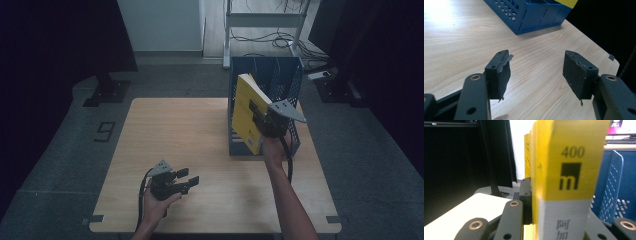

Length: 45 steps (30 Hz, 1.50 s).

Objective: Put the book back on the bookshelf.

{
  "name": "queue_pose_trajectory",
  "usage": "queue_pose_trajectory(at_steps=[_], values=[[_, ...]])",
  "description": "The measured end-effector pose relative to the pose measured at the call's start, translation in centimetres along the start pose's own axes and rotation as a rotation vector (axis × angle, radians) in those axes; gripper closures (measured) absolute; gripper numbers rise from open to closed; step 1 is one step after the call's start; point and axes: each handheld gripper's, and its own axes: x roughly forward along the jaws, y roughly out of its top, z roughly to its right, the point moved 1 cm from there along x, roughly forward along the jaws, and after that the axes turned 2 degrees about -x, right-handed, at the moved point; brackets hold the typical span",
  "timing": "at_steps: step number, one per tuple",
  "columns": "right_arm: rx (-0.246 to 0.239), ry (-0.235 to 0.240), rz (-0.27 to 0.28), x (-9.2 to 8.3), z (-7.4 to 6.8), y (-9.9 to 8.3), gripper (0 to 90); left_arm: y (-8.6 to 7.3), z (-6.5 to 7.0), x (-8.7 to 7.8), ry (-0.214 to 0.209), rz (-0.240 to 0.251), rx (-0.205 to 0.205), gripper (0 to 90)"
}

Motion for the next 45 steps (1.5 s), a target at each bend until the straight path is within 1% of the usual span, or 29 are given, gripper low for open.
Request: queue_pose_trajectory(at_steps=[1, 4, 7, 12, 18, 19, 21, 28, 32, 37, 45], values=[[-0.001, -0.001, -0.001, 0.1, 0.0, 0.0, 74.3, 0.0, 0.0, 0.0, 0.010, -0.004, 0.005, 38.7], [0.008, -0.009, -0.009, 0.4, 0.2, -0.1, 74.3, -0.1, -0.1, 0.0, 0.011, -0.007, 0.003, 38.7], [0.006, -0.016, -0.008, 0.6, 0.4, -0.2, 74.3, -0.1, -0.1, 0.1, 0.006, -0.007, 0.001, 38.6], [0.008, -0.022, -0.012, 1.0, 0.6, -0.2, 74.3, -0.2, -0.2, 0.2, 0.016, -0.014, 0.004, 38.6], [0.016, -0.042, -0.012, 1.8, 0.9, -0.2, 74.3, -0.1, -0.2, 0.0, 0.011, -0.002, -0.006, 38.7], [0.019, -0.046, -0.013, 1.9, 0.9, -0.2, 74.3, -0.1, -0.2, 0.0, 0.007, -0.001, -0.005, 38.7], [0.022, -0.051, -0.014, 2.0, 1.1, -0.4, 74.3, -0.1, -0.1, 0.0, 0.011, 0.001, 0.003, 38.8], [0.030, -0.059, -0.024, 2.9, 1.4, -0.5, 74.3, -0.2, 0.0, 0.2, 0.015, -0.004, 0.007, 38.7], [0.035, -0.061, -0.033, 3.5, 1.3, -0.4, 74.3, -0.3, 0.0, 0.4, 0.013, -0.009, 0.007, 38.8], [0.020, -0.072, -0.040, 4.1, 1.2, -0.2, 74.3, -0.4, 0.0, 0.6, 0.007, -0.021, 0.005, 38.7], [0.025, -0.085, -0.051, 5.1, 1.5, -0.1, 74.3, -0.6, 0.0, 0.9, 0.003, -0.036, 0.003, 38.7]])
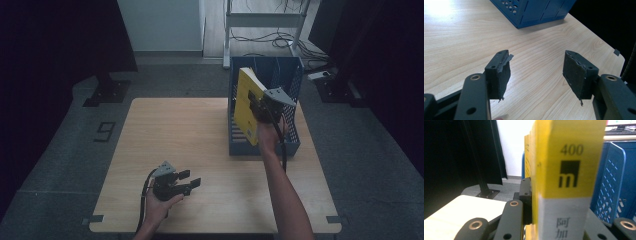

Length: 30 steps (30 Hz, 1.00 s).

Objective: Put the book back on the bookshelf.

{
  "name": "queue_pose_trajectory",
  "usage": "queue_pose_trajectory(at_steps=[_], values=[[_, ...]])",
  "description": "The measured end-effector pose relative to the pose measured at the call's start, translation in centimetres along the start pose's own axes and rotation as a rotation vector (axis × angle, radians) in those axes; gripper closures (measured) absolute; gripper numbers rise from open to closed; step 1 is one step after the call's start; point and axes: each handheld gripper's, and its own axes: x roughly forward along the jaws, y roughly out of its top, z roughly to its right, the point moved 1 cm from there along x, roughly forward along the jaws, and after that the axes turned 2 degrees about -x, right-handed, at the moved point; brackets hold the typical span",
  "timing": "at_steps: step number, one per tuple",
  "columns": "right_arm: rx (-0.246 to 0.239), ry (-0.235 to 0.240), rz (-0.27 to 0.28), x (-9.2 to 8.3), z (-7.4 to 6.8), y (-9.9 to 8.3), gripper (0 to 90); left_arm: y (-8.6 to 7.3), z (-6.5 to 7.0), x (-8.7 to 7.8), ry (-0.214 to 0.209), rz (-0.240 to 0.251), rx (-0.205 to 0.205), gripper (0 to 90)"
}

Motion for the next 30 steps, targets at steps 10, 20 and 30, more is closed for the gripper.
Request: queue_pose_trajectory(at_steps=[10, 20, 30], values=[[0.019, -0.019, -0.007, 1.2, 0.4, -0.2, 74.3, 0.0, -0.1, 0.2, -0.002, -0.003, -0.005, 38.6], [-0.022, -0.040, -0.018, 2.8, -0.1, -0.5, 74.3, -0.2, -0.5, 0.6, -0.009, -0.027, -0.014, 38.5], [-0.038, -0.058, -0.029, 4.2, -0.1, -0.5, 74.3, -0.1, -0.8, 0.5, -0.019, -0.019, -0.027, 38.5]])
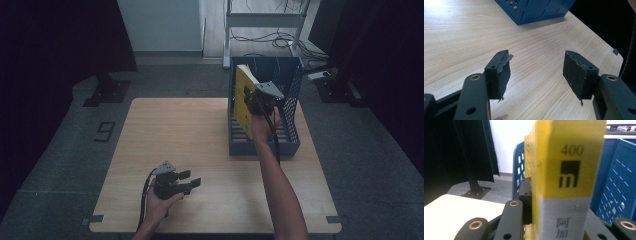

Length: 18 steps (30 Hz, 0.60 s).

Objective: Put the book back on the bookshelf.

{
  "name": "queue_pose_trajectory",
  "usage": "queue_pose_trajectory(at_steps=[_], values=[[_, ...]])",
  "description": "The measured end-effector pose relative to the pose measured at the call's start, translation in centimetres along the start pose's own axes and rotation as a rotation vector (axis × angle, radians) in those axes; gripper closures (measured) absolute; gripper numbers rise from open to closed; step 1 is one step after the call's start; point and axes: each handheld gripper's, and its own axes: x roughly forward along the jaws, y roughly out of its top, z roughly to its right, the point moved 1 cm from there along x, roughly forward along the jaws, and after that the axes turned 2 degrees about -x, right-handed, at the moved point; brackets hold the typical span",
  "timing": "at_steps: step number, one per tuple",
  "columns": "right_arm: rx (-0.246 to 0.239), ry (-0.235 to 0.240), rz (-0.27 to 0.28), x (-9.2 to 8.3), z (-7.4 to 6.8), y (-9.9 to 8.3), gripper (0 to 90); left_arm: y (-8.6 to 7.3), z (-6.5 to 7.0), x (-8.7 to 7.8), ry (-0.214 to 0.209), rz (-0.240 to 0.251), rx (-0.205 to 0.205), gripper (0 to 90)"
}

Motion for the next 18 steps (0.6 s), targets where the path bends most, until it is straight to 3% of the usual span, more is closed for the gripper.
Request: queue_pose_trajectory(at_steps=[18], values=[[0.032, -0.028, -0.025, 2.1, 0.5, -0.8, 74.2, -0.1, -0.2, 0.0, -0.004, -0.007, -0.004, 38.6]])
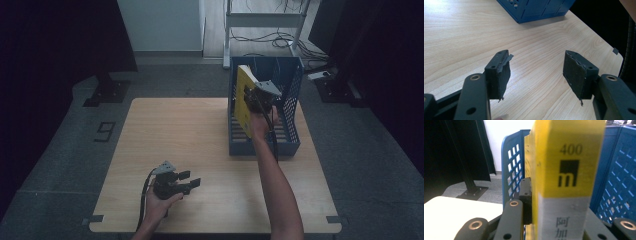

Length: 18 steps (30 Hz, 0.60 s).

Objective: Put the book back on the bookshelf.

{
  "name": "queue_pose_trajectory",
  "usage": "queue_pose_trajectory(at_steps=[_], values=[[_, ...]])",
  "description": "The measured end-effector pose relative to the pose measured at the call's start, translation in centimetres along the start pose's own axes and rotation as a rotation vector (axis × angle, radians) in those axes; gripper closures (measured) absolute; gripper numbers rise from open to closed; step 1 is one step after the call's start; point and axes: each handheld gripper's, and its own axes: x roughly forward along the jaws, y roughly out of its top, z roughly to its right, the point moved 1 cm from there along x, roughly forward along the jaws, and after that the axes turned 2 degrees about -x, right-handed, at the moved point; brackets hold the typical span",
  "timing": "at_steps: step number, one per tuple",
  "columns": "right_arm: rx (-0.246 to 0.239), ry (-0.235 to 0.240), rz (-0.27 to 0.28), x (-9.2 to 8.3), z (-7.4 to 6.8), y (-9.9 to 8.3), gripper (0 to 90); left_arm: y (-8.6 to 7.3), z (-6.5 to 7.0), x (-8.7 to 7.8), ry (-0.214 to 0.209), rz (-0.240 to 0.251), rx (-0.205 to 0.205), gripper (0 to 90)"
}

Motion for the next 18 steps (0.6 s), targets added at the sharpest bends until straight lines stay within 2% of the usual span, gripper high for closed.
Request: queue_pose_trajectory(at_steps=[10, 18], values=[[0.000, -0.012, -0.010, 1.9, -0.6, -0.6, 74.1, 0.0, -0.2, -0.3, 0.004, 0.009, -0.003, 38.6], [0.016, -0.016, -0.024, 3.0, -1.0, -1.8, 74.1, 0.0, -0.3, -0.4, 0.008, 0.008, -0.008, 38.7]])
